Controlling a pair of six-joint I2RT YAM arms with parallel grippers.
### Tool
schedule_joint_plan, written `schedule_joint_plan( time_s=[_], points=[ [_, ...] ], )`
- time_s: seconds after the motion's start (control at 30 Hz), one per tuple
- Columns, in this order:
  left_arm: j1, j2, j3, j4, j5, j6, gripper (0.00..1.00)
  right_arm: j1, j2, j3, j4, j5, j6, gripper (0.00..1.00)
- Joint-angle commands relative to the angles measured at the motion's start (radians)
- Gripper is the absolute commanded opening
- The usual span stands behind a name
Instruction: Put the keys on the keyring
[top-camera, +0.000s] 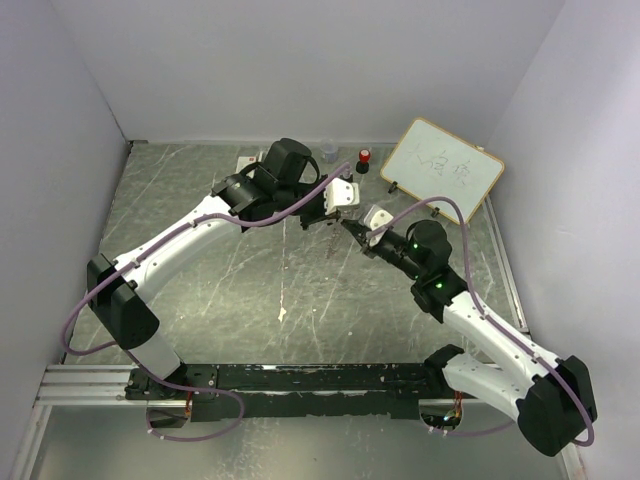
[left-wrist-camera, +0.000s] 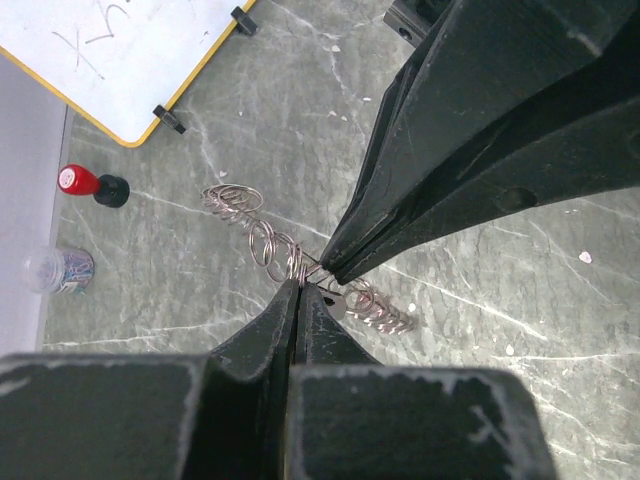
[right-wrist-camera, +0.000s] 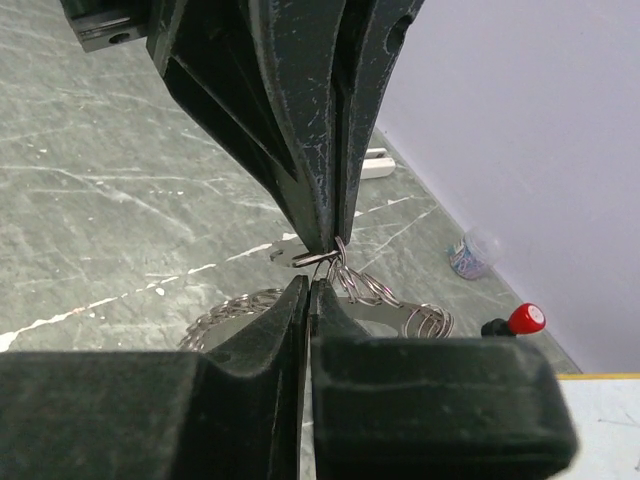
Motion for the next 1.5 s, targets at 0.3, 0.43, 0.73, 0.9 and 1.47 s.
schedule_joint_plan(
  time_s=[0.3, 0.43, 0.73, 0.9, 1.47],
  points=[
    [-0.013, -0.024, 0.021, 0.048, -0.035, -0.021, 0.07, 0.01, -0.048, -0.007, 0.088, 0.067, 0.043, 0.0],
    [-0.013, -0.029, 0.009, 0.066, -0.047, -0.036, 0.07, 0.009, -0.094, -0.061, 0.165, 0.071, 0.07, 0.0],
    [-0.013, -0.071, -0.017, 0.143, -0.067, -0.094, 0.07, 0.005, -0.121, -0.095, 0.271, 0.147, 0.15, 0.0],
    [-0.013, -0.087, -0.024, 0.166, -0.09, -0.141, 0.07, 0.003, -0.114, -0.127, 0.36, 0.231, 0.218, 0.0],
    [-0.012, -0.115, -0.002, 0.152, -0.172, -0.174, 0.07, 0.002, -0.104, -0.064, 0.19, 0.287, 0.222, 0.28]
  ],
)
